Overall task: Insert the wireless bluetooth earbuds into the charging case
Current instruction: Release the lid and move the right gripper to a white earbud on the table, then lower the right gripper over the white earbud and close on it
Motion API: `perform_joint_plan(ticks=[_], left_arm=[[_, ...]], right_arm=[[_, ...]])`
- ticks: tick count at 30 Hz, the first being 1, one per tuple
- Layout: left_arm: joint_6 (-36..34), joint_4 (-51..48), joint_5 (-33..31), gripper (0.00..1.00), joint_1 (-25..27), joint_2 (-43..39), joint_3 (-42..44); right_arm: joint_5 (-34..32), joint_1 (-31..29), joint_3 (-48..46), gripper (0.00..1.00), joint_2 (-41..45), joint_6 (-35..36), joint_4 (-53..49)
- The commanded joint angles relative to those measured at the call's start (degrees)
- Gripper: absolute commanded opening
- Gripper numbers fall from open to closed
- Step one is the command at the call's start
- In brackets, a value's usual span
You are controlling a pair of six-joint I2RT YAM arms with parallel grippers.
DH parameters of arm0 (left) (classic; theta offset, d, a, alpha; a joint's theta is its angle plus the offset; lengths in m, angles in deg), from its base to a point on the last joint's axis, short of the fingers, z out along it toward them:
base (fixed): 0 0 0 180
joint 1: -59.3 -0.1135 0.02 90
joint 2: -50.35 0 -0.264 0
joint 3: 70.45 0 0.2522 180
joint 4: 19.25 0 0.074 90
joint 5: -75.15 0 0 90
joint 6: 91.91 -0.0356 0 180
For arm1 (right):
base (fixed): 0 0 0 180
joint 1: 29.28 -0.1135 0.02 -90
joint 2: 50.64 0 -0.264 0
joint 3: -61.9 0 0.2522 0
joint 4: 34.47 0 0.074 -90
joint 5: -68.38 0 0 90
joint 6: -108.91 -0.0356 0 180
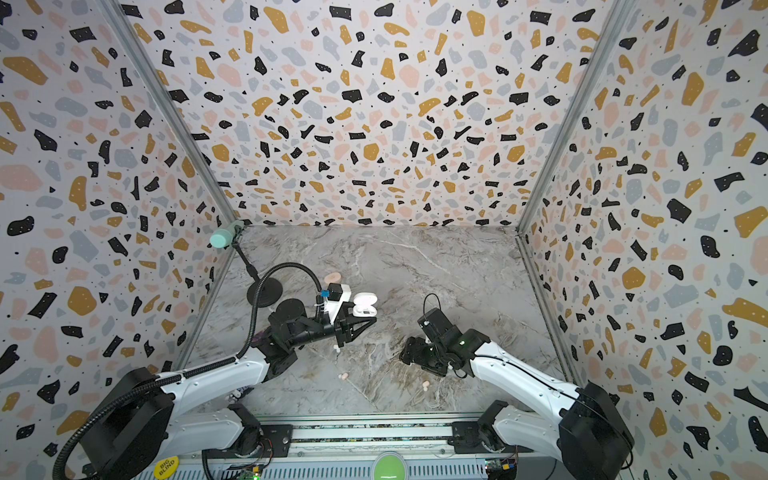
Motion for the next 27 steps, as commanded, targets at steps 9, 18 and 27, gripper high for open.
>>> perform_joint_plan(ticks=[9, 18, 27], left_arm=[[0.5, 4.3, -1.8, 0.08, -0.2, -2.3, 1.6], [0.4, 4.1, -1.8, 0.08, -0.2, -2.2, 1.6], [0.3, 4.0, -2.0, 0.08, -0.2, -1.9, 1.6]], right_arm=[[-2.1, -1.1, -0.7, 0.79, -5.2, -6.1, 6.5], [-1.3, -1.1, -0.8, 0.79, -8.4, -5.9, 8.2], [-0.8, -1.0, 0.9, 0.79, -12.4, -4.3, 9.8]])
